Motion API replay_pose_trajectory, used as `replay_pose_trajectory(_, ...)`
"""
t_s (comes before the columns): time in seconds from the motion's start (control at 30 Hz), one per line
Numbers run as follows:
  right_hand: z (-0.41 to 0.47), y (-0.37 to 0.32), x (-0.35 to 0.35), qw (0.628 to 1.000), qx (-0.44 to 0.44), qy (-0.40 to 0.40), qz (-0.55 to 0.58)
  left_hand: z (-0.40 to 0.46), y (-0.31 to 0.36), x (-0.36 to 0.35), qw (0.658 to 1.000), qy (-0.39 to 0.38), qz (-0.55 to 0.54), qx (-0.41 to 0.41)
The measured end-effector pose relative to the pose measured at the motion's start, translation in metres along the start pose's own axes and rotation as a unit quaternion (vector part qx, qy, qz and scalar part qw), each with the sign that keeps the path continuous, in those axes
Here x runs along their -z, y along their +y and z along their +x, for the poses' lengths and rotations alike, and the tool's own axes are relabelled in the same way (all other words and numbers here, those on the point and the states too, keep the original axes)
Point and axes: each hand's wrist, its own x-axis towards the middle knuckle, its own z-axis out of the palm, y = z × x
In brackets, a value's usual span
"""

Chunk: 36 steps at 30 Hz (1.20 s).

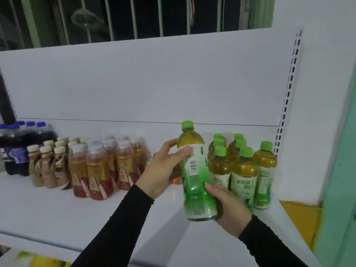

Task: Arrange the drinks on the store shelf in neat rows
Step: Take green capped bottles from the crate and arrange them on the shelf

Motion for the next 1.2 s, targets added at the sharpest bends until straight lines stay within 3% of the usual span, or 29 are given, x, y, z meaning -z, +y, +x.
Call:
replay_pose_trajectory(0.17, 0.002, 0.006, 0.003, 0.999, -0.016, -0.028, -0.016, -0.001, -0.006, 0.002, 0.999, 0.038, -0.013, -0.007)
replay_pose_trajectory(0.37, 0.005, 0.001, -0.005, 0.963, 0.101, 0.046, -0.245, 0.001, -0.009, 0.003, 0.993, 0.108, 0.009, -0.041)
replay_pose_trajectory(0.47, 0.011, 0.007, -0.004, 0.972, 0.098, 0.071, -0.202, 0.001, -0.010, 0.002, 0.991, 0.118, 0.033, -0.046)
replay_pose_trajectory(0.67, 0.013, 0.007, 0.001, 1.000, -0.005, 0.011, -0.018, -0.002, -0.004, 0.009, 0.997, 0.067, -0.024, -0.001)
replay_pose_trajectory(0.83, 0.015, 0.007, 0.002, 0.999, -0.018, -0.002, -0.034, 0.002, -0.008, 0.011, 0.997, 0.071, -0.034, 0.005)
replay_pose_trajectory(1.03, 0.018, 0.010, -0.006, 0.966, 0.080, 0.073, -0.236, 0.005, -0.014, 0.009, 0.992, 0.122, 0.008, -0.028)
replay_pose_trajectory(1.2, 0.019, 0.008, -0.004, 0.996, 0.025, 0.047, -0.072, 0.006, -0.008, 0.011, 0.994, 0.106, 0.015, -0.012)
